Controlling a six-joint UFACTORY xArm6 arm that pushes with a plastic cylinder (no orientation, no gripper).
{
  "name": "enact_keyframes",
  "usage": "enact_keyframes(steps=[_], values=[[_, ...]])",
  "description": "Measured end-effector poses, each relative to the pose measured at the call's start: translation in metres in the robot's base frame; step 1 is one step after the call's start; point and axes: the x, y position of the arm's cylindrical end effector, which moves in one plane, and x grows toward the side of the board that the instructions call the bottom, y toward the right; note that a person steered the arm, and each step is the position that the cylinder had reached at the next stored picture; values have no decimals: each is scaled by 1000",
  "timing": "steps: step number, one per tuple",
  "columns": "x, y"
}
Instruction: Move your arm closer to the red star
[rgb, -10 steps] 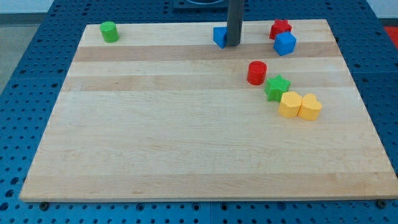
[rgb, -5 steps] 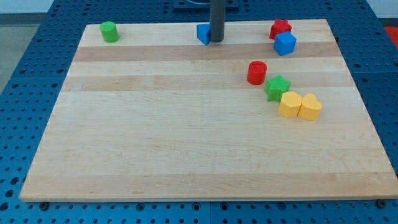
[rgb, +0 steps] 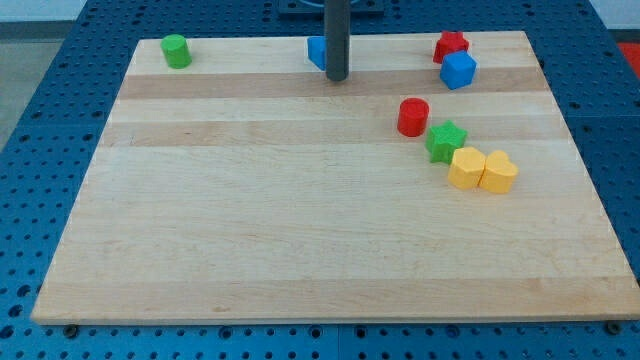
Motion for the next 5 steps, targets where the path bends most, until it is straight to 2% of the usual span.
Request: enact_keyframes(steps=[2, 5], values=[[-2, -26], [-29, -30]])
